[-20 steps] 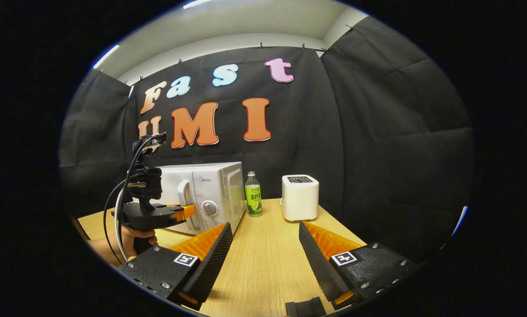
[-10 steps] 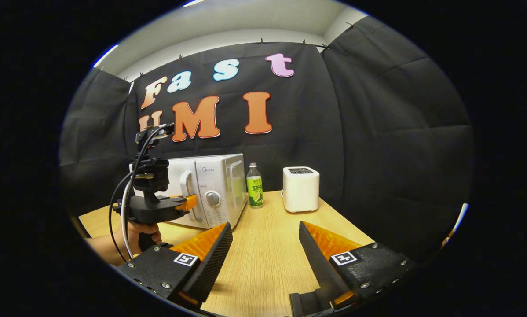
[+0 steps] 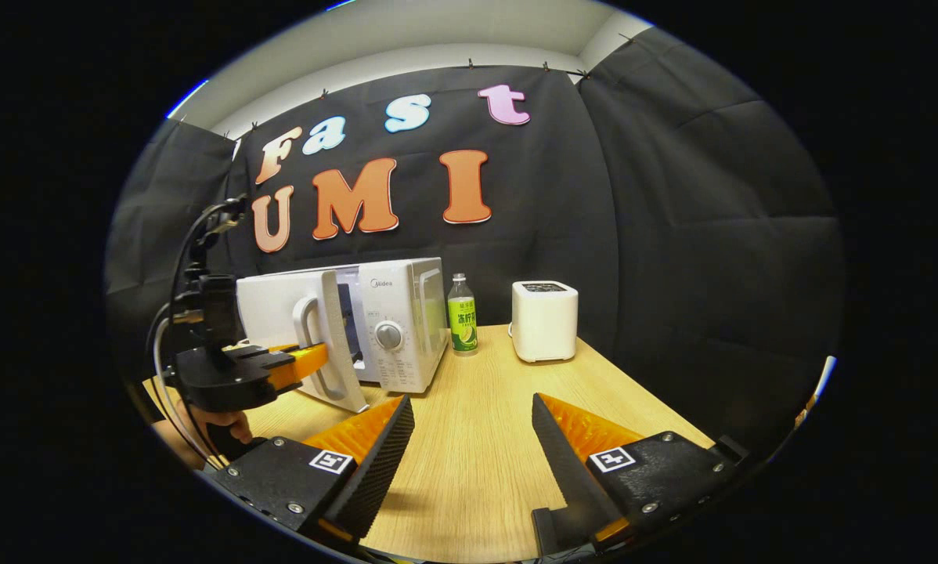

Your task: Open the microwave oven with the left hand, put the food in, and close the microwave oven.

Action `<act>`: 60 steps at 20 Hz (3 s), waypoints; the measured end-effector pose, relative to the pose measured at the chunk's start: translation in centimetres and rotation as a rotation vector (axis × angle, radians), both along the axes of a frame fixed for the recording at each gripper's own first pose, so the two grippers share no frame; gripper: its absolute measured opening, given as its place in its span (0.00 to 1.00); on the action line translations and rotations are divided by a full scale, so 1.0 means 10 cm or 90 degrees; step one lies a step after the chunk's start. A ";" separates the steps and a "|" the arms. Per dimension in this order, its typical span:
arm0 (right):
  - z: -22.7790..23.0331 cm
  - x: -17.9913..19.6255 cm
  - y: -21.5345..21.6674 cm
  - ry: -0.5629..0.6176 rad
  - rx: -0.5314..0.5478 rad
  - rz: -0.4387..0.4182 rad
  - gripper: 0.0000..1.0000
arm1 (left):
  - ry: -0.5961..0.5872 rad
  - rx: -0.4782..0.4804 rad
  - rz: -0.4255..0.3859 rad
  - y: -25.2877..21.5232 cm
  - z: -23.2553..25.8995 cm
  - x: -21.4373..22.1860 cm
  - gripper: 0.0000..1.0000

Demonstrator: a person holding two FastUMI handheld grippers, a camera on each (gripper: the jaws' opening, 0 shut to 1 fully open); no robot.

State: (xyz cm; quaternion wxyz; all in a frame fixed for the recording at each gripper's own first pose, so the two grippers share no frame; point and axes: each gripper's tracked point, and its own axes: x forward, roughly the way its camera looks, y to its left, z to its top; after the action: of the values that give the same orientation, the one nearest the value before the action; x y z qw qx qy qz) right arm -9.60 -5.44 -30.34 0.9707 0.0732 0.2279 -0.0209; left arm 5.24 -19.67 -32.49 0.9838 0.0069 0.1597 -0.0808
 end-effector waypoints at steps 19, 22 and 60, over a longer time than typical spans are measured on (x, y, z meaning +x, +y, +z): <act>-0.18 -0.16 0.64 0.036 -0.012 0.044 0.95 | -0.050 0.030 0.076 1.61 0.48 -1.49 0.14; -0.24 -0.21 0.76 0.047 -0.001 0.047 0.95 | -0.057 0.043 0.107 1.96 0.53 -1.59 0.10; -0.38 -0.22 1.04 0.133 0.372 -0.057 0.17 | -0.062 0.145 0.227 4.06 0.87 -2.26 0.90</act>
State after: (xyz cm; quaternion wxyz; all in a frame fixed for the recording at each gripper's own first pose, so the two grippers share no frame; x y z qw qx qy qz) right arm -11.82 5.00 -34.10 0.8780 0.3568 0.3190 -0.0047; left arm -17.37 20.88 -23.83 0.9819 0.0938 0.1185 0.1139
